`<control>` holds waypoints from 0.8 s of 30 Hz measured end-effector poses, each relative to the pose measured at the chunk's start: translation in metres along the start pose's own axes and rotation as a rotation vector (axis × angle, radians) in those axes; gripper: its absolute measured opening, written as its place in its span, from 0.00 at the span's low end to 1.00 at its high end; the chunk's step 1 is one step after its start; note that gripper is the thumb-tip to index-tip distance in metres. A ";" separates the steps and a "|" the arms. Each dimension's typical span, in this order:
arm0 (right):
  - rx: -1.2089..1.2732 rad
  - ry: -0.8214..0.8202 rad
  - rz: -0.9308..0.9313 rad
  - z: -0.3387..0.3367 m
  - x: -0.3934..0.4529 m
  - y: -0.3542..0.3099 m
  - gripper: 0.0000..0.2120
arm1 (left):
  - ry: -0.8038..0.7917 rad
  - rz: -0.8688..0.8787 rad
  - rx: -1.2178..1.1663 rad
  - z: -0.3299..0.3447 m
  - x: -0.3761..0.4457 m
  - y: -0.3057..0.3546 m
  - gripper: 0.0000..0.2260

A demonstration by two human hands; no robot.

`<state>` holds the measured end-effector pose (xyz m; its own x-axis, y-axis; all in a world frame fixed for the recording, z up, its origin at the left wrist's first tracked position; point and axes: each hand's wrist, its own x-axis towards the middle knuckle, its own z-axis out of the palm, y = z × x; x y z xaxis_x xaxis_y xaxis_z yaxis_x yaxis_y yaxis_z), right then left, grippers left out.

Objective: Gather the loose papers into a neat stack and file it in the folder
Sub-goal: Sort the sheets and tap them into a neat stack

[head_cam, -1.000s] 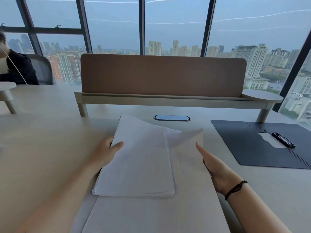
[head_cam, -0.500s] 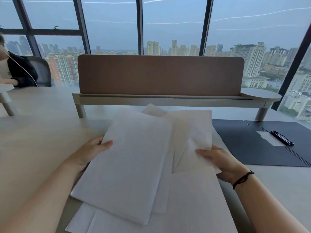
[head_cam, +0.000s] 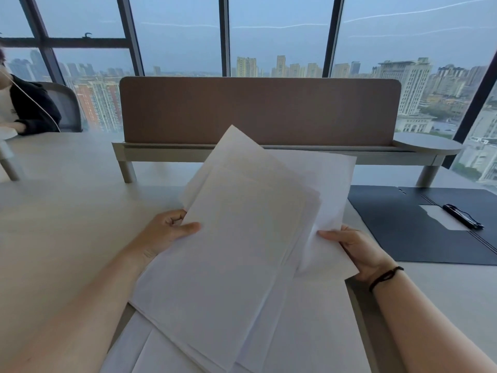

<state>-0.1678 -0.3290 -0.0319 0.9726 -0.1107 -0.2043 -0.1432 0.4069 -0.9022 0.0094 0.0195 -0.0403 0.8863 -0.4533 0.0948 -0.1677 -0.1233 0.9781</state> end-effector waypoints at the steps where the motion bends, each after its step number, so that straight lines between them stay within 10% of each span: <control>1: 0.008 -0.011 0.003 0.002 0.002 0.001 0.17 | 0.017 0.000 0.008 0.001 0.000 0.001 0.30; 5: 0.004 0.003 -0.002 0.014 0.007 0.006 0.15 | 0.035 0.008 -0.088 0.009 -0.002 0.004 0.15; 14: -0.142 -0.016 -0.034 0.020 -0.016 0.003 0.15 | 0.288 0.047 -0.013 -0.009 0.003 0.002 0.54; 21: -0.712 -0.168 0.042 0.018 -0.029 0.004 0.22 | 0.405 -0.004 -0.084 -0.028 -0.004 -0.009 0.45; 24: -0.835 -0.170 0.089 0.013 -0.032 0.002 0.18 | 0.402 -0.035 -0.129 -0.029 -0.006 -0.010 0.56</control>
<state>-0.1969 -0.3131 -0.0220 0.9562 0.0543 -0.2877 -0.2431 -0.4006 -0.8834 0.0183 0.0491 -0.0449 0.9926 -0.0673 0.1009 -0.1017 -0.0099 0.9948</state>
